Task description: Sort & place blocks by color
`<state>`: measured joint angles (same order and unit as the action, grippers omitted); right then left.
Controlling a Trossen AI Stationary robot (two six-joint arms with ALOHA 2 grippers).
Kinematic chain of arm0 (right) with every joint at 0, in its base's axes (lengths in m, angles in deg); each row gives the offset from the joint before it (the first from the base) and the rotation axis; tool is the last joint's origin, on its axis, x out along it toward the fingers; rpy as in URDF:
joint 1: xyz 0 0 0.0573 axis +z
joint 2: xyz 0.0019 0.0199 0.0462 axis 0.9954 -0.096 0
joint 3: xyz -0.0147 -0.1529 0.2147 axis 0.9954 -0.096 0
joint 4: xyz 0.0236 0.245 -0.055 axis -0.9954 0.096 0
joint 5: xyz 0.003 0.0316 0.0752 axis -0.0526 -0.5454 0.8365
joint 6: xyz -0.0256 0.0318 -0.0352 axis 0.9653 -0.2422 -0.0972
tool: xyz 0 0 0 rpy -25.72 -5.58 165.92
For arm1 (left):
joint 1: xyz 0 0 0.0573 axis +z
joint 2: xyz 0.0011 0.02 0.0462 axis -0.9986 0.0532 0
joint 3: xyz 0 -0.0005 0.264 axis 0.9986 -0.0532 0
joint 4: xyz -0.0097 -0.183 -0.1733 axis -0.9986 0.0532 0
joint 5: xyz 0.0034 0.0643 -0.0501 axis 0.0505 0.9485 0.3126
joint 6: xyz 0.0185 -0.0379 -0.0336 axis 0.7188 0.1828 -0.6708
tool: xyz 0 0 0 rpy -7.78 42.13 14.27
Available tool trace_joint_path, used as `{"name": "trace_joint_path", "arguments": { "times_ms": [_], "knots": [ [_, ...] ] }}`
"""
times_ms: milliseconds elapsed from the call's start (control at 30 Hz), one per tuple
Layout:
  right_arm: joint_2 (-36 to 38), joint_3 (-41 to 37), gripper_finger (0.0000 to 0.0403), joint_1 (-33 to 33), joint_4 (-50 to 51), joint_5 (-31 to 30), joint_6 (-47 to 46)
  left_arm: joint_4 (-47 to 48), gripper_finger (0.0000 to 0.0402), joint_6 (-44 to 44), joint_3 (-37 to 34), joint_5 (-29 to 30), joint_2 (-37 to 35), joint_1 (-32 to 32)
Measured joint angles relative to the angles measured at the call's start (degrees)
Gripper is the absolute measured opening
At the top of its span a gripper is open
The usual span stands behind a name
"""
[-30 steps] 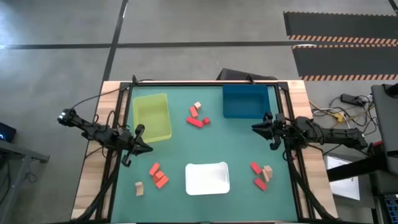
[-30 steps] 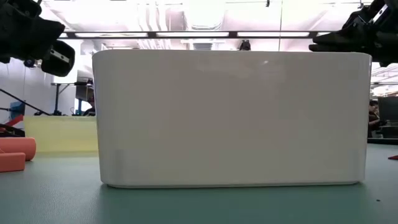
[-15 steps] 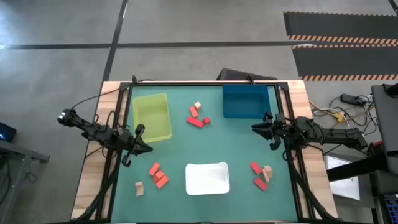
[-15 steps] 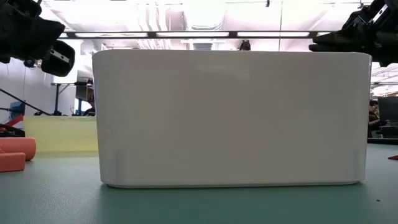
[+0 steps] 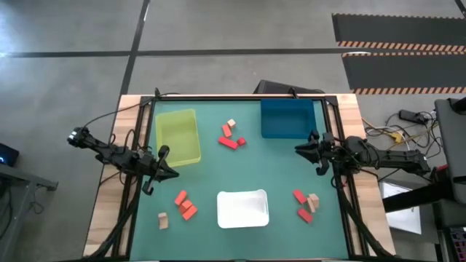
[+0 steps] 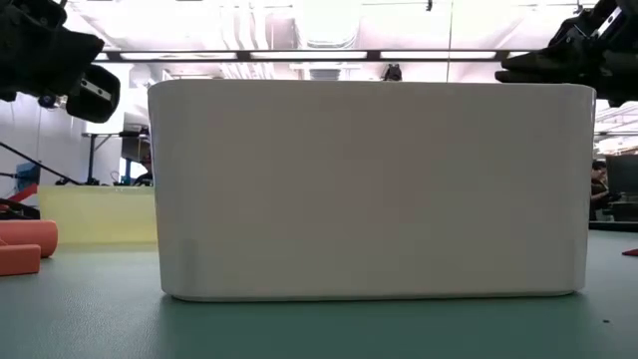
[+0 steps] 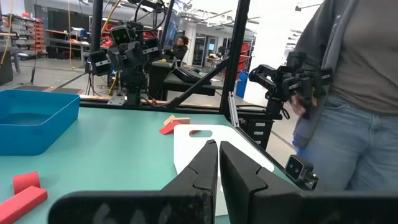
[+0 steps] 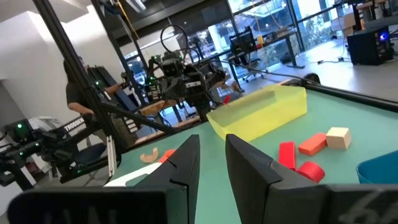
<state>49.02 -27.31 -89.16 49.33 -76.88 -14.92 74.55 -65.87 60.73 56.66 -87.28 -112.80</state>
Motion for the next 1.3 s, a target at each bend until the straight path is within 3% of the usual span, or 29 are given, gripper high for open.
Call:
{"name": "trace_joint_path", "arguments": {
  "times_ms": [333, 500, 667, 900, 1300],
  "knots": [
    [0.0, 0.0, 0.0068, 0.0, -12.2, -0.4, 0.2, 0.0, 0.0002, 0.0, 0.0, 0.0, 0.0, 0.0],
    [0.0, 0.0, 0.0068, 0.0, -17.4, -8.9, 2.9, 0.0, 0.0002, 0.0, 0.0, 0.0, 0.0, 0.0],
    [0.0, 0.0, 0.0068, 0.0, -19.6, -18.4, -1.1, 0.0, 0.0002, 0.0, 0.0, 0.0, 0.0, 0.0],
    [0.0, 1.3, 0.0068, 0.0, -24.9, -20.1, -1.4, -0.2, 0.0002, 0.3, 0.0, 0.2, 0.0, 0.0],
    [0.0, 7.4, 0.0068, 0.0, -24.6, -19.0, -0.4, -33.7, 0.0002, -1.5, 0.0, 0.9, 0.0, 0.0]
  ]
}}
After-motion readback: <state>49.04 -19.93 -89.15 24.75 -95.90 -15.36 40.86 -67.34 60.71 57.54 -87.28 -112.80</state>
